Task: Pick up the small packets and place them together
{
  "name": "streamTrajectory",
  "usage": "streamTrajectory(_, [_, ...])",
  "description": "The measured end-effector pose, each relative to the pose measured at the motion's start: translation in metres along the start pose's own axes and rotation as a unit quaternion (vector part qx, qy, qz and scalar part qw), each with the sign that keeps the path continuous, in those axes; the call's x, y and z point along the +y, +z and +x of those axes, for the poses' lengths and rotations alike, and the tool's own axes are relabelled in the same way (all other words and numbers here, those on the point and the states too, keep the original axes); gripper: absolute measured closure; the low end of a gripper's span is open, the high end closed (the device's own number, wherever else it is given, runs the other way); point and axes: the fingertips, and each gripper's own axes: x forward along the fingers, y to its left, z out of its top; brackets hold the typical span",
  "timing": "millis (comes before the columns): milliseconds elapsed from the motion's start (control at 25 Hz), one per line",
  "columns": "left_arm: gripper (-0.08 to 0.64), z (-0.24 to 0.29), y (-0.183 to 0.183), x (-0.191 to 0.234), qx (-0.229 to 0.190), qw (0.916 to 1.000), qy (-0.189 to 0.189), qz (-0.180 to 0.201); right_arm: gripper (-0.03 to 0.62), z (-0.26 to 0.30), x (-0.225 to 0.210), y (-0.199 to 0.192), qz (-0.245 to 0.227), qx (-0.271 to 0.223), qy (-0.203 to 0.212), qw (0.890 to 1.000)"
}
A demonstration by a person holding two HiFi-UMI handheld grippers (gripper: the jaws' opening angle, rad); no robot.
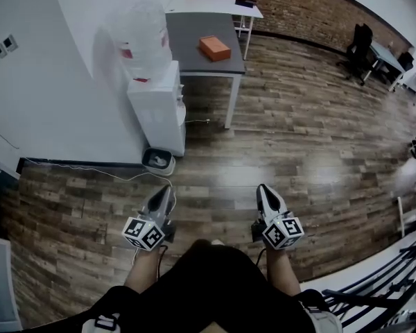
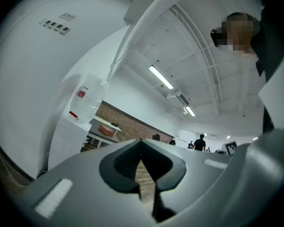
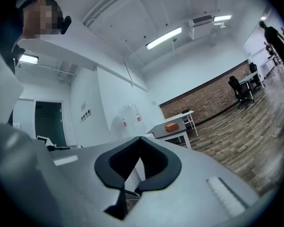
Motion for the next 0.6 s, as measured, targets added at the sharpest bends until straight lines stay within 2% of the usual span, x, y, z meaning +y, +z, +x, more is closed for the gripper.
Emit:
streamTrajectory(280, [0.561, 0.014, -0.012, -0.007, 0.014, 0.9999, 0.002, 0.006, 0.589, -0.005, -0.005, -0.002, -0.007, 0.019, 0.023, 1.000])
streamTrajectory(480, [0.561, 0.031, -0.025, -0.018, 0.012, 0.9997, 0.022, 0.006, 0.589, -0.009, -0.030, -0.005, 0.000, 0.034, 0.033, 0.999])
streamTrajectory(600, [0.561, 0.046, -0.030, -0.033, 0.012, 0.9996, 0.022, 0.013, 0.589, -0.013, -0.046, 0.002, 0.003, 0.034, 0.041, 0.999])
